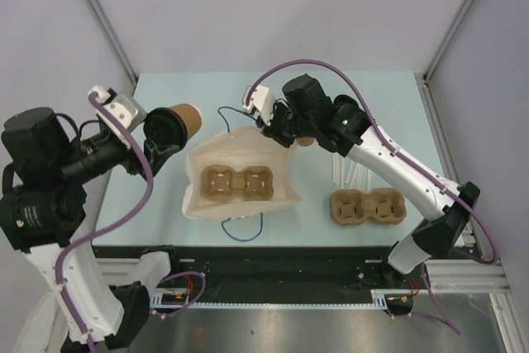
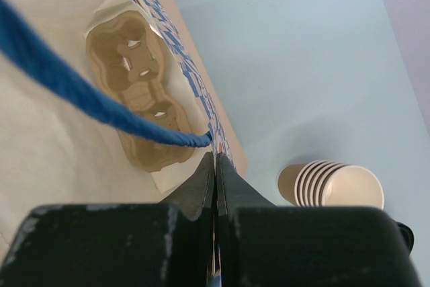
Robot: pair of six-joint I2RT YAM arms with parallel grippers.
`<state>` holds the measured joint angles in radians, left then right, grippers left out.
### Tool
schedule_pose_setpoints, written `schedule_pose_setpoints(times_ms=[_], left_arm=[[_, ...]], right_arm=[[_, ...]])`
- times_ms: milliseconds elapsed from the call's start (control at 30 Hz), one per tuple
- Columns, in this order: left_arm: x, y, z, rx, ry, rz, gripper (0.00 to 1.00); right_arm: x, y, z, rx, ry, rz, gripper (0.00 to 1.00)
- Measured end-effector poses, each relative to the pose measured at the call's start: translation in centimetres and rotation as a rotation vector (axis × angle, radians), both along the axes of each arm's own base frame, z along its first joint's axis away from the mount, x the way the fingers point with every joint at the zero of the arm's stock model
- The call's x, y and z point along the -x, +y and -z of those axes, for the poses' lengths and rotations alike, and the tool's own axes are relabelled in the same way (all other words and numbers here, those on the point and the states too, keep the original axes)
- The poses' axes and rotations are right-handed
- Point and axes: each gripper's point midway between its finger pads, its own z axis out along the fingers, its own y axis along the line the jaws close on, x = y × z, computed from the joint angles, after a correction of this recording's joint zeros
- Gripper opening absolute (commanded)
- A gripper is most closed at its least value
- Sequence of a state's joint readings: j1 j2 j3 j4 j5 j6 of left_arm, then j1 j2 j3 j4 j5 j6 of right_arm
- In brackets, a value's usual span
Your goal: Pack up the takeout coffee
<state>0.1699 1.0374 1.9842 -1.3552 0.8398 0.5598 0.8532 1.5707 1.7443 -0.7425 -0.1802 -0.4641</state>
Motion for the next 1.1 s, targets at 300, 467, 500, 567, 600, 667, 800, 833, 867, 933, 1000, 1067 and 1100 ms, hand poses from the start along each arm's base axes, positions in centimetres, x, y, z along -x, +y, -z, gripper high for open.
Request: schedule_pose_setpoints(times_ms=[300, 467, 500, 567, 600, 667, 800, 833, 867, 933, 1000, 1067, 1100], left_arm=[[0.9, -0.9, 3.1, -0.034, 0.035, 0.077, 0.1], [-0.3, -1.5, 7.4, -0.068, 0.166, 0.144, 0.09], [-0.5, -1.8, 7.8, -0.075, 0.18, 0.158, 0.08], [-0.7, -2.3, 9.0, -0.1, 0.213, 0.188, 0.08], [-0.8, -2.4, 9.8, -0.117, 0.23, 0.193, 0.07], [-0.6, -2.3, 11.8, -0.156, 0.276, 0.192, 0.07], [-0.7, -2.0, 14.7, -0.242, 0.333, 0.177, 0.07], [-0.9, -2.0, 15.1, -0.265, 0.33, 0.177, 0.07], [-0.9, -2.1, 15.5, -0.286, 0.322, 0.181, 0.07], [-1.1, -2.4, 15.9, -0.325, 0.296, 0.186, 0.07], [-1.2, -2.5, 16.4, -0.358, 0.275, 0.19, 0.07], [-1.4, -2.5, 17.3, -0.4, 0.26, 0.19, 0.06], [-1.5, -2.5, 17.8, -0.418, 0.259, 0.187, 0.06]], right_arm=[[-0.9, 0.8, 0.5, 0.012, 0.008, 0.009, 0.0], [-1.8, 1.8, 0.6, 0.01, 0.032, 0.027, 0.0], [-1.9, 2.0, 0.7, 0.01, 0.039, 0.031, 0.0], [-1.9, 2.1, 0.8, 0.009, 0.049, 0.036, 0.0], [-1.9, 2.1, 0.8, 0.009, 0.052, 0.037, 0.0], [-1.8, 2.2, 0.6, 0.007, 0.054, 0.038, 0.0], [-1.1, 2.8, 0.5, 0.007, 0.051, 0.019, 0.0], [-0.8, 3.0, 0.5, 0.008, 0.05, 0.012, 0.0], [-0.7, 3.1, 0.5, 0.008, 0.049, 0.009, 0.0], [-0.1, 3.5, 0.5, 0.011, 0.046, -0.003, 0.0], [0.2, 3.7, 0.5, 0.016, 0.04, -0.007, 0.0], [0.5, 4.0, 0.5, 0.022, 0.03, -0.008, 0.0], [0.6, 4.1, 0.5, 0.024, 0.027, -0.007, 0.0]])
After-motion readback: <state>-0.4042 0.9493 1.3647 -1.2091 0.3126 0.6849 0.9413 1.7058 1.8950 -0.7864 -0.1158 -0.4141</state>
